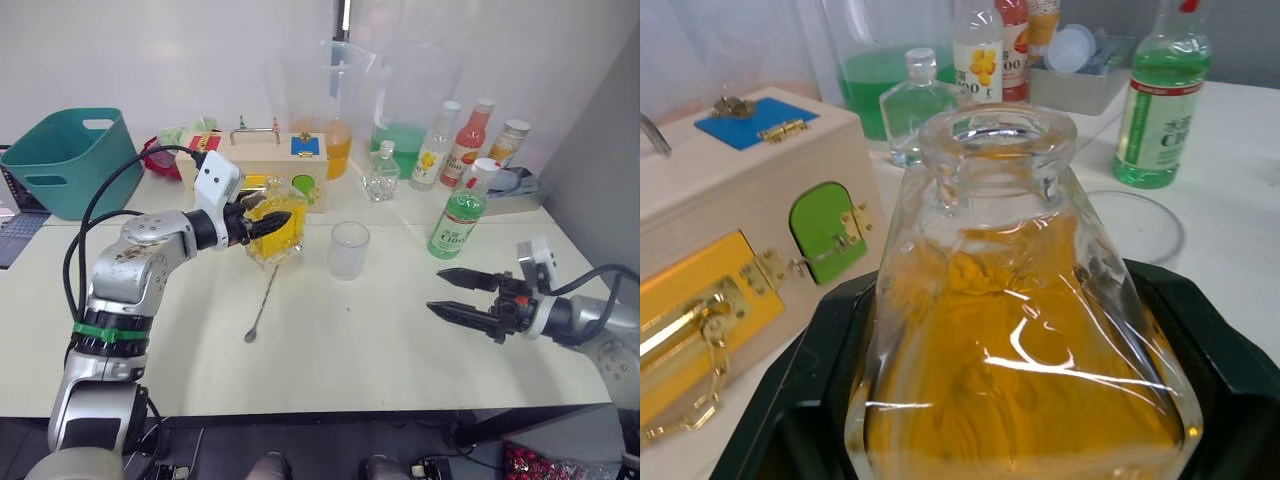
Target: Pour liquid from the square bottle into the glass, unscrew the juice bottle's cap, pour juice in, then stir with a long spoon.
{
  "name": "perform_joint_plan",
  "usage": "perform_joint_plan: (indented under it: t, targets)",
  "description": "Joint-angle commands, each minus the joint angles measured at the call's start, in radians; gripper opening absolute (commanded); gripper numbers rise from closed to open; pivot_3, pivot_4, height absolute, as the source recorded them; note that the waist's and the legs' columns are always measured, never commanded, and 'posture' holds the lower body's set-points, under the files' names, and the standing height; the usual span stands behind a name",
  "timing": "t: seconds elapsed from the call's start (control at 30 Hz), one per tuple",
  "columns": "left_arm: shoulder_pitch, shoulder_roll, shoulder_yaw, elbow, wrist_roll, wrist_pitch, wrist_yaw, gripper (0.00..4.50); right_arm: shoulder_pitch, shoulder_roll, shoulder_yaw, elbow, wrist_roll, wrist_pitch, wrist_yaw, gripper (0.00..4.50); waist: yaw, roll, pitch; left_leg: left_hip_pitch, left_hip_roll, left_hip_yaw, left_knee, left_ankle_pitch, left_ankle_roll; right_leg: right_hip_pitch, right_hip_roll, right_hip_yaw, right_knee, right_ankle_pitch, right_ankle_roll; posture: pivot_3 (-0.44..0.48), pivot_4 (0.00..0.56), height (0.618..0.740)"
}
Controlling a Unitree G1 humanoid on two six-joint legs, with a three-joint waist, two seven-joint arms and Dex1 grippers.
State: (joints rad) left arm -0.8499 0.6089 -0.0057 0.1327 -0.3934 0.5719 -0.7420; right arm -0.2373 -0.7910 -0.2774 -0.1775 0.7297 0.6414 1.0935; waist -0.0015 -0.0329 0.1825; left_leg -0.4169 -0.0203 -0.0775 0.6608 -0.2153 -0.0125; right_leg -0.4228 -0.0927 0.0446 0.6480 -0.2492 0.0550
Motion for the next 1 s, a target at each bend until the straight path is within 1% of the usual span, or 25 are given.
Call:
perform_joint_plan:
  t: [0.03,0.1,0.17,0.27,0.37,0.43,0.53,0.63,0.7,0.83,1.0]
  targets:
    - [-0.124,-0.024,-0.026,0.094,0.063,-0.177,-0.072,2.79,0.043,0.013,-0.086,-0.102,0.045,-0.010,-0.056,4.48,-0.003,0.000,0.000,0.000,0.000,0.000,0.000,0.000,0.000,0.000,0.000,0.000,0.001,0.000,0.000,0.000,0.150,0.740]
    - [-0.160,-0.042,-0.050,0.170,0.100,-0.247,-0.103,2.79,0.068,0.023,-0.103,-0.133,0.057,-0.005,-0.079,4.48,-0.001,0.000,0.000,0.000,0.000,-0.001,0.000,0.000,0.000,0.000,0.000,-0.001,0.000,0.000,0.000,0.000,0.150,0.740]
    - [-0.209,-0.078,-0.073,0.295,0.180,-0.394,-0.058,2.79,0.098,0.038,-0.117,-0.170,0.067,-0.003,-0.113,4.48,-0.001,0.000,0.000,0.000,0.000,-0.001,0.000,0.000,0.000,0.000,0.000,-0.001,0.000,0.000,0.000,0.000,0.150,0.740]
    - [-0.265,-0.119,-0.085,0.450,0.251,-0.547,-0.021,2.79,0.127,0.053,-0.129,-0.207,0.077,-0.005,-0.149,4.48,-0.004,-0.001,0.000,0.000,0.000,0.000,0.000,0.000,0.000,0.001,0.000,-0.001,0.000,0.000,0.000,0.000,0.150,0.740]
    - [-0.305,-0.146,-0.097,0.576,0.307,-0.674,-0.009,2.79,0.146,0.061,-0.136,-0.233,0.088,-0.006,-0.177,4.48,-0.009,-0.001,0.001,0.000,0.000,-0.001,0.000,0.000,0.000,0.000,0.000,-0.001,0.000,0.000,0.000,0.000,0.150,0.740]
    - [-0.336,-0.173,-0.111,0.674,0.352,-0.771,0.020,2.79,0.170,0.065,-0.152,-0.264,0.103,-0.003,-0.200,4.48,-0.009,-0.001,0.001,-0.001,-0.001,-0.001,0.000,0.000,0.000,0.000,0.000,-0.001,0.000,0.000,0.000,0.000,0.150,0.740]
    - [-0.370,-0.190,-0.129,0.778,0.419,-0.877,0.063,2.79,0.187,0.065,-0.155,-0.286,0.112,-0.005,-0.221,4.48,-0.008,-0.001,0.001,-0.002,-0.001,-0.001,0.000,0.000,0.001,0.000,0.000,-0.001,0.000,0.000,0.001,0.000,0.150,0.740]
    - [-0.401,-0.201,-0.135,0.858,0.466,-0.926,0.113,2.79,0.192,0.067,-0.157,-0.295,0.118,-0.007,-0.237,4.48,-0.010,-0.001,0.001,-0.002,-0.001,-0.001,0.000,0.000,0.001,0.000,0.000,-0.001,0.000,0.001,0.001,0.000,0.150,0.740]
    - [-0.408,-0.191,-0.175,0.893,0.541,-1.007,0.163,2.79,0.198,0.068,-0.152,-0.299,0.118,-0.010,-0.244,4.48,-0.011,-0.001,0.001,-0.003,-0.001,-0.001,0.001,0.000,0.001,0.000,0.000,-0.001,0.000,0.001,0.001,0.000,0.150,0.740]
    - [-0.414,-0.200,-0.187,0.940,0.589,-1.084,0.202,2.79,0.207,0.068,-0.137,-0.301,0.111,-0.017,-0.254,4.48,-0.010,-0.001,0.001,-0.004,-0.001,-0.001,0.001,0.000,0.001,-0.001,0.000,-0.001,0.001,0.001,0.001,0.000,0.150,0.740]
    - [-0.432,-0.215,-0.184,0.987,0.617,-1.115,0.219,2.79,0.205,0.072,-0.122,-0.301,0.105,-0.022,-0.265,4.48,-0.010,-0.001,0.001,-0.004,-0.002,-0.001,0.001,0.000,0.001,-0.001,-0.001,-0.002,0.001,0.001,0.002,0.000,0.150,0.740]
